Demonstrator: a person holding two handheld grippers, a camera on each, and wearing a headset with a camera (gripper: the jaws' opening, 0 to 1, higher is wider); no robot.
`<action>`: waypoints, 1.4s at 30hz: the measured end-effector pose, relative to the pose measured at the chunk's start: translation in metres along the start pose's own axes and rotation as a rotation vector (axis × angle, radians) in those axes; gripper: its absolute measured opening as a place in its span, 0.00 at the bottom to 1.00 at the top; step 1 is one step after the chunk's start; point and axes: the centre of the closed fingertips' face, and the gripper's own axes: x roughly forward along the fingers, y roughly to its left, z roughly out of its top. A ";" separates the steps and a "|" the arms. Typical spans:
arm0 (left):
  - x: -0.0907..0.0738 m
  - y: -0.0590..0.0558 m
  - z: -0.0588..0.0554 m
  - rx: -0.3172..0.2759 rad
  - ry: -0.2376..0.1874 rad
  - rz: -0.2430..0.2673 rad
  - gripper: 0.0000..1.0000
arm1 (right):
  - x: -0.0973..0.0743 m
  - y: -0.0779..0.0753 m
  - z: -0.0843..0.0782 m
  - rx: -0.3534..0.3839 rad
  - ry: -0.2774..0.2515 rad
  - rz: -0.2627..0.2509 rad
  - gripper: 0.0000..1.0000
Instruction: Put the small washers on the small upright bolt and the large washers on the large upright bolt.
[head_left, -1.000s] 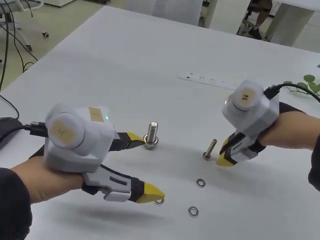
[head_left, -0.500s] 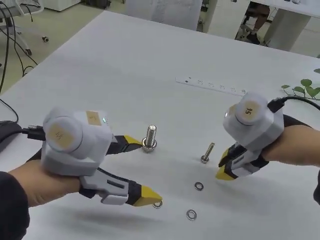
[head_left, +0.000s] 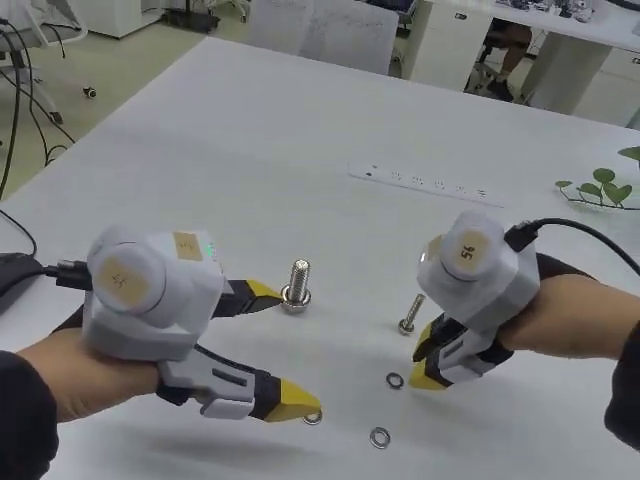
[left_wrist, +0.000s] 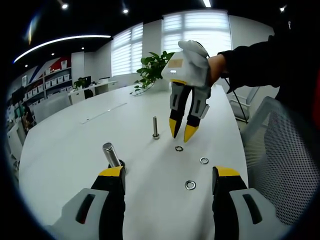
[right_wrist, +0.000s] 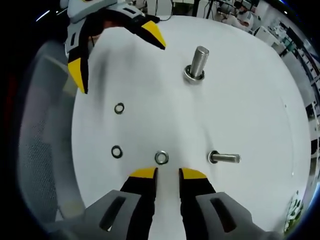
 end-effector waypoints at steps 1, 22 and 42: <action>0.000 0.000 0.000 0.000 -0.001 0.001 0.70 | 0.001 0.001 0.001 -0.003 0.002 0.002 0.18; -0.004 0.002 0.001 -0.005 -0.007 0.009 0.70 | 0.014 0.009 0.006 -0.035 0.028 0.022 0.17; -0.005 0.004 0.003 -0.005 -0.017 0.015 0.69 | 0.015 0.008 0.007 -0.050 0.043 0.017 0.14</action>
